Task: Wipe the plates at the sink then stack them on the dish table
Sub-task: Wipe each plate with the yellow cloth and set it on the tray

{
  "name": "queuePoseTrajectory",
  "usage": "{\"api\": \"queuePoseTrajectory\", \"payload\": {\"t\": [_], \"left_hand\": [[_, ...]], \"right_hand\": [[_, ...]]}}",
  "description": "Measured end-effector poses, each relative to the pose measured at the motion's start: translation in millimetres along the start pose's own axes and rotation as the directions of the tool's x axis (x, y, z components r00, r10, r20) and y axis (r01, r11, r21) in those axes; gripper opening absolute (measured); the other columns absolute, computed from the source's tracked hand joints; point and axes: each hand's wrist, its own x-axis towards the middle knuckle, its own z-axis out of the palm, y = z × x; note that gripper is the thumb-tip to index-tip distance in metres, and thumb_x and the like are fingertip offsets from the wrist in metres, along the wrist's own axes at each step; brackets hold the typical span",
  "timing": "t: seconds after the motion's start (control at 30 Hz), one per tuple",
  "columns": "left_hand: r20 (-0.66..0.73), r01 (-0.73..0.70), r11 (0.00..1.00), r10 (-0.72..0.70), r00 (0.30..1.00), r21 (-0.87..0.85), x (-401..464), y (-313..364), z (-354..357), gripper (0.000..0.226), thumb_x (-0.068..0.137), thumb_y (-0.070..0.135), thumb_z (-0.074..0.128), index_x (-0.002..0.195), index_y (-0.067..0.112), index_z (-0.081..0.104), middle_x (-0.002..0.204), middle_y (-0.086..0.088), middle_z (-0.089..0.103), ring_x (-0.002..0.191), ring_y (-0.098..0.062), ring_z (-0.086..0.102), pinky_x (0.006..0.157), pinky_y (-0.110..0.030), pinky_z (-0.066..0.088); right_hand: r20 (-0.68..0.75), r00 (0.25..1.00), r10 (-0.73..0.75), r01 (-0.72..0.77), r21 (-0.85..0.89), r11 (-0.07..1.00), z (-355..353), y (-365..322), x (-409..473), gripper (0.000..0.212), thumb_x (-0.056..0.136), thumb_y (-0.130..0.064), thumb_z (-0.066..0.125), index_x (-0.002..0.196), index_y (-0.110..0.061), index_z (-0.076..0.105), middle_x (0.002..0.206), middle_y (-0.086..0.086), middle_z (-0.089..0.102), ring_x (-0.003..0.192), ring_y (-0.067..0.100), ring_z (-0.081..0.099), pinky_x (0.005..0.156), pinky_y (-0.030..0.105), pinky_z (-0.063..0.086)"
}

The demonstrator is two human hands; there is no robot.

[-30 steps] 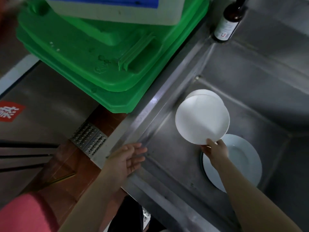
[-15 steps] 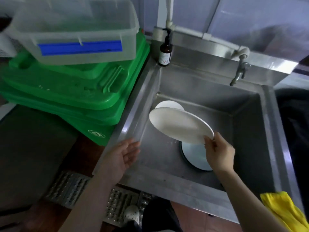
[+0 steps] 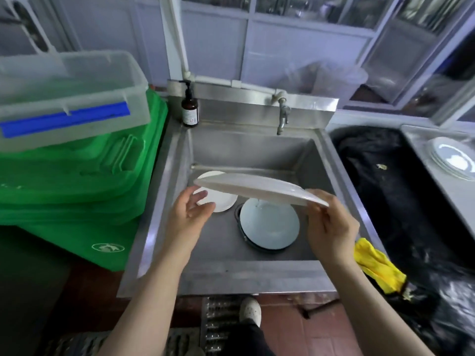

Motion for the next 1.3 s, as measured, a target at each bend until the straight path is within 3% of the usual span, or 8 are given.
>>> {"api": "queuePoseTrajectory", "payload": {"t": [0.2,0.6,0.77,0.8,0.83,0.87,1.07,1.3], "left_hand": [[0.03,-0.208,0.959,0.207,0.978,0.193,1.0,9.0,34.5,0.042,0.086,-0.006,0.062,0.096,0.034,0.072,0.103,0.021,0.071,0.101,0.006,0.062,0.079,-0.006,0.044],[0.004,0.013,0.998,-0.013,1.0,0.055,7.3,-22.3,145.0,0.039,0.079,-0.022,0.057,0.09,0.01,0.076,0.078,0.014,0.074,0.079,-0.003,0.069,0.072,-0.011,0.052],[0.007,-0.042,0.885,0.044,0.999,0.464,7.3,-34.8,171.4,0.04,0.084,0.008,0.07,0.07,0.045,0.074,0.052,0.027,0.058,0.057,0.008,0.055,0.056,-0.003,0.038],[0.004,-0.049,0.848,0.055,0.998,0.528,5.8,-32.4,178.5,0.018,0.084,0.012,0.071,0.073,0.024,0.065,0.04,0.02,0.044,0.043,0.002,0.043,0.045,-0.007,0.031],[-0.018,-0.032,0.808,0.053,0.998,0.589,6.2,-36.5,182.0,0.059,0.085,0.014,0.071,0.039,0.03,0.038,0.035,0.014,0.035,0.037,-0.003,0.034,0.039,-0.012,0.027],[0.005,-0.025,0.782,0.027,1.0,0.623,4.6,-39.4,184.1,0.053,0.085,0.016,0.07,0.036,0.029,0.053,0.034,0.011,0.032,0.036,-0.005,0.031,0.038,-0.014,0.025],[0.049,0.126,0.885,-0.165,0.985,0.449,-15.1,-39.9,197.2,0.009,0.092,0.025,0.062,0.083,0.026,0.066,0.082,0.013,0.072,0.074,0.0,0.064,0.067,-0.019,0.045],[0.193,0.387,0.914,-0.404,0.894,0.12,-24.1,-43.2,205.3,0.03,0.094,0.002,0.052,0.114,0.024,0.06,0.106,0.006,0.073,0.094,-0.011,0.07,0.064,-0.025,0.057]], "right_hand": [[0.013,1.0,-0.014,0.014,0.058,0.998,-13.3,25.1,0.1,0.024,0.082,0.0,0.053,0.098,-0.008,0.069,0.095,-0.011,0.062,0.091,-0.007,0.055,0.08,0.003,0.04],[0.323,0.84,0.436,-0.521,0.255,0.814,-46.4,142.3,21.0,0.05,0.079,0.017,0.056,0.094,-0.029,0.071,0.099,-0.019,0.069,0.096,-0.005,0.063,0.085,0.015,0.048],[0.364,0.771,0.522,-0.632,0.338,0.697,-50.4,181.8,31.4,0.037,0.085,0.002,0.066,0.083,-0.034,0.071,0.081,-0.014,0.073,0.078,0.01,0.068,0.075,0.032,0.056],[0.376,0.755,0.537,-0.65,0.327,0.686,-50.9,188.6,32.6,0.033,0.086,-0.001,0.066,0.079,-0.033,0.07,0.073,-0.009,0.072,0.071,0.013,0.066,0.072,0.039,0.056],[0.393,0.74,0.546,-0.666,0.311,0.678,-51.5,195.2,33.1,0.027,0.087,-0.004,0.066,0.076,-0.029,0.069,0.067,-0.002,0.069,0.066,0.015,0.062,0.069,0.045,0.055],[0.415,0.724,0.55,-0.678,0.289,0.676,-52.5,200.7,33.1,0.022,0.088,-0.007,0.066,0.073,-0.023,0.067,0.063,0.005,0.065,0.063,0.017,0.058,0.066,0.048,0.054],[0.515,0.643,0.567,-0.755,0.3,0.583,-62.5,214.7,30.5,0.026,0.089,-0.01,0.064,0.069,-0.027,0.065,0.056,-0.007,0.055,0.051,0.007,0.048,0.047,0.022,0.044],[0.586,0.602,0.542,-0.79,0.336,0.513,-69.1,221.0,23.4,0.019,0.091,-0.012,0.062,0.085,-0.026,0.073,0.069,-0.004,0.065,0.059,0.005,0.054,0.052,0.02,0.049]]}}
